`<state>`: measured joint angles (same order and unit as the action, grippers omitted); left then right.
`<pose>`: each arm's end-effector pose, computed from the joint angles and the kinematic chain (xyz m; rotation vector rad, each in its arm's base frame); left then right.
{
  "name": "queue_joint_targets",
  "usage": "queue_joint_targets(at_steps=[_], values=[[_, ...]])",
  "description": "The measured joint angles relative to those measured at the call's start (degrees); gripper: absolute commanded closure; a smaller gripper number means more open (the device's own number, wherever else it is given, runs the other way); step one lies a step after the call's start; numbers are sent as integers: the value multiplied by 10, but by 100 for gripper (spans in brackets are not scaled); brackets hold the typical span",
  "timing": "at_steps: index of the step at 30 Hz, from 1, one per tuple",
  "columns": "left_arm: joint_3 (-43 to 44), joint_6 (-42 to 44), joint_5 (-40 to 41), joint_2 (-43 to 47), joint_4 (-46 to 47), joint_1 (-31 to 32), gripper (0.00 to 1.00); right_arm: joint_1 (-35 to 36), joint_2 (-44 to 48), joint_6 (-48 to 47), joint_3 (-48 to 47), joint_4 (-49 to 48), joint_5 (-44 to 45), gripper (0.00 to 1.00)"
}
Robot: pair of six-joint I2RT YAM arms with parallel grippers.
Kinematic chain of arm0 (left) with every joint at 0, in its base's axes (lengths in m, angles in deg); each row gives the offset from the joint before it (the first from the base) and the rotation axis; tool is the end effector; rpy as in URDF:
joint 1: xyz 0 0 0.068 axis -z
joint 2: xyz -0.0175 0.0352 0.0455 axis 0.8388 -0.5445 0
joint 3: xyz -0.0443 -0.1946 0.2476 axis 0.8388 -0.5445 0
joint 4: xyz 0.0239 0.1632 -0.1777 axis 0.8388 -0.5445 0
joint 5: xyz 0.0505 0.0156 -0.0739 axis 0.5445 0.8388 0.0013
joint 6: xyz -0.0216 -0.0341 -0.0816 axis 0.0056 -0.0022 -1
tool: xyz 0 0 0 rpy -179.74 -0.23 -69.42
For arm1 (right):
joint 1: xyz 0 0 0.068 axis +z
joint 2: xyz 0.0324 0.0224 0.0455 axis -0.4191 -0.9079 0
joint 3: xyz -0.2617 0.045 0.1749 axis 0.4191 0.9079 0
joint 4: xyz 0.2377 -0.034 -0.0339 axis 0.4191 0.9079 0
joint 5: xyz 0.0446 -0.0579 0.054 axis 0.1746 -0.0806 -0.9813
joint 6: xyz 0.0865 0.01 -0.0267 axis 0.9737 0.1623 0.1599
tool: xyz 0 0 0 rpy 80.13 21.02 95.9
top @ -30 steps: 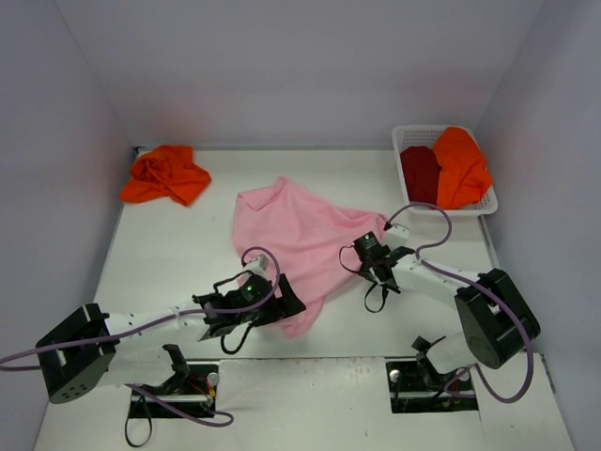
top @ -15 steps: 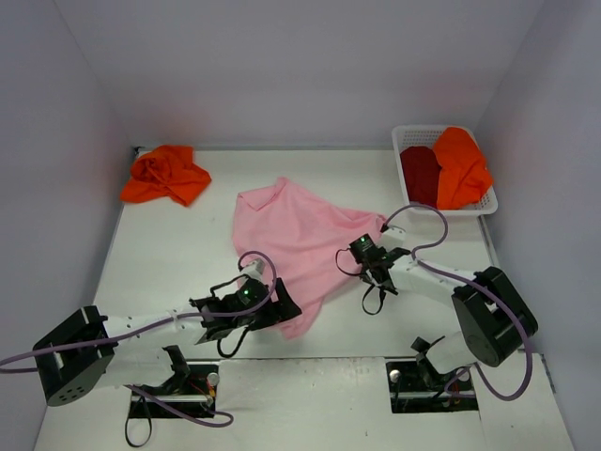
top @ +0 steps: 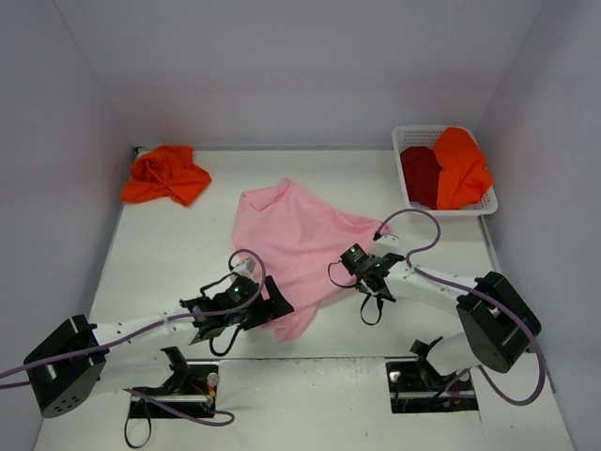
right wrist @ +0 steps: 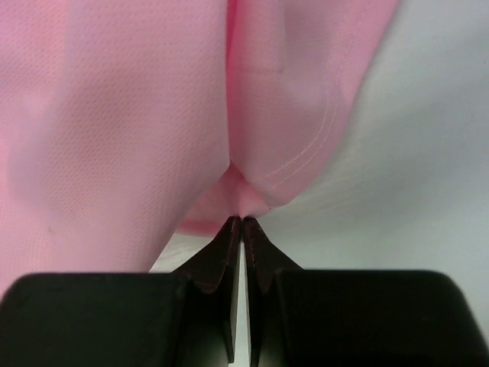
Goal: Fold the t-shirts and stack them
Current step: Flatten the tshirt out
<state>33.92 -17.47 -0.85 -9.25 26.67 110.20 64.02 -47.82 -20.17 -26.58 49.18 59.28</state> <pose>0.1226 -0.1666 0.1921 -0.3794 2.4973 -1.0870 0.2197 0.1340 0.1791 0.4826 2.4149 0.1130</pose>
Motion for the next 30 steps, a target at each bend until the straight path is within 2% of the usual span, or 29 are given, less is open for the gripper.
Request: queue_joint_targets(at_steps=[9, 19, 26, 30], values=[[-7, 2, -19, 3, 0, -23, 23, 77, 27, 54, 14, 45, -12, 100], [0, 17, -27, 2, -6, -45, 23, 109, 27, 80, 15, 59, -8, 100], [106, 51, -57, -111, 12, -96, 23, 119, 30, 92, 17, 61, -7, 100], [181, 68, -74, -187, 25, -103, 23, 119, 42, 98, 26, 63, -7, 100]])
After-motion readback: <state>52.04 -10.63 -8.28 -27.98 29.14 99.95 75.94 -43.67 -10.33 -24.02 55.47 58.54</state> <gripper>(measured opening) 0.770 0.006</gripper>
